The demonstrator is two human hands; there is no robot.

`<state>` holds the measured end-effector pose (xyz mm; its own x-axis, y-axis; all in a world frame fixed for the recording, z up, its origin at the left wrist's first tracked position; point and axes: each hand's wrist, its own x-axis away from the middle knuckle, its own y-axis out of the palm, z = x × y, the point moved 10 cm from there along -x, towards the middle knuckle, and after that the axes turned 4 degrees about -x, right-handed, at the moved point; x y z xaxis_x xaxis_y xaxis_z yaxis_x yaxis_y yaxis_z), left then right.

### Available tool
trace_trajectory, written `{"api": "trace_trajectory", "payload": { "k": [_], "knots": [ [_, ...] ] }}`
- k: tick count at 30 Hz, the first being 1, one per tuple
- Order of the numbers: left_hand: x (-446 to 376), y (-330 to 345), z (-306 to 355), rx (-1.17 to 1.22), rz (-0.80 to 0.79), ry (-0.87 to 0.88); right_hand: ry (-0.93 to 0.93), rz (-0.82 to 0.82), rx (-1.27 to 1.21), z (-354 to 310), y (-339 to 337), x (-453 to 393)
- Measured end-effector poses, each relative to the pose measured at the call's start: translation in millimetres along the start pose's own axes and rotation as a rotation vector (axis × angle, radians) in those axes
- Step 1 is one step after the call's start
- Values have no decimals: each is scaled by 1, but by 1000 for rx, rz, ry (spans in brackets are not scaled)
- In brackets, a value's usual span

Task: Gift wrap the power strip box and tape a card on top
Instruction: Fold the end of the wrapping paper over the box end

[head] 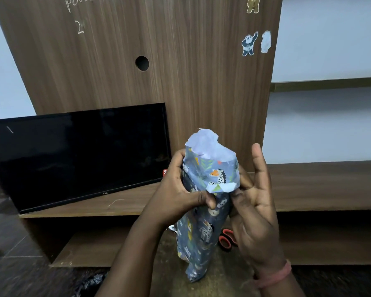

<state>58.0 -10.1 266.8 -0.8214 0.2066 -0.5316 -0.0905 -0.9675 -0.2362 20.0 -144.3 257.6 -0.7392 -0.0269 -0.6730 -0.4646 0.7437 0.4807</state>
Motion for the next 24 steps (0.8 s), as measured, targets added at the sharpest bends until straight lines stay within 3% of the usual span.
{"api": "trace_trajectory", "payload": {
  "k": [4, 9, 13, 17, 24],
  "knots": [
    [1, -13, 4, -17, 108, 36, -32, 75, 100, -5, -9, -2],
    [20, -18, 10, -72, 387, 169, -203, 302, 350, -12, -18, 1],
    [38, -19, 11, -28, 568, 229, -172, 308, 363, -1, -21, 1],
    [44, -19, 10, 46, 614, 239, -108, 318, 361, 6, -31, -1],
    [47, -17, 8, -72, 619, 276, -122, 249, 371, 6, -24, 2]
  ]
}}
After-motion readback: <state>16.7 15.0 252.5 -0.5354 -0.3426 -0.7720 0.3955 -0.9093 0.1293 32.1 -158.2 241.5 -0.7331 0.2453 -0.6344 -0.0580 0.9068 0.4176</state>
